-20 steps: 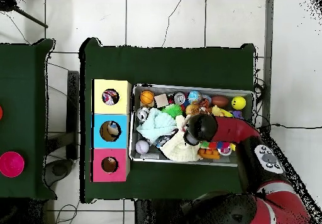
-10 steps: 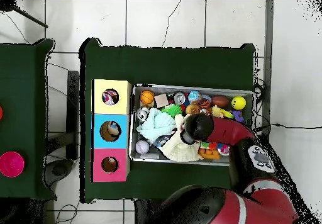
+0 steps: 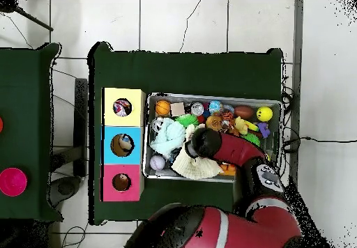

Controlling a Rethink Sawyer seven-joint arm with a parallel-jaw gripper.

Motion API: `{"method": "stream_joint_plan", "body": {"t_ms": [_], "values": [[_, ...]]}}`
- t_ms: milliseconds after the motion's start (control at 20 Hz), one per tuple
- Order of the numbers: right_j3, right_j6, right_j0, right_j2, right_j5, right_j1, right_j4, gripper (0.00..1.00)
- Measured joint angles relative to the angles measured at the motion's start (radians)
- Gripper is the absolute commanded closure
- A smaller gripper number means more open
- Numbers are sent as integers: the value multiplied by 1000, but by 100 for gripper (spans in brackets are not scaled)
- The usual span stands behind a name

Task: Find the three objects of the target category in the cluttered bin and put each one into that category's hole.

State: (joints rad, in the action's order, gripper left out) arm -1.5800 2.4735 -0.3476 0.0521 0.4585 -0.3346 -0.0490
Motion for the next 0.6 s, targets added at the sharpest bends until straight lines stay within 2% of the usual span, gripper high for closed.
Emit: {"method": "stream_joint_plan", "body": {"t_ms": [350, 600], "values": [[-73, 113, 70, 27, -107, -8, 171, 100], [-96, 128, 103, 43, -145, -11, 224, 100]]}}
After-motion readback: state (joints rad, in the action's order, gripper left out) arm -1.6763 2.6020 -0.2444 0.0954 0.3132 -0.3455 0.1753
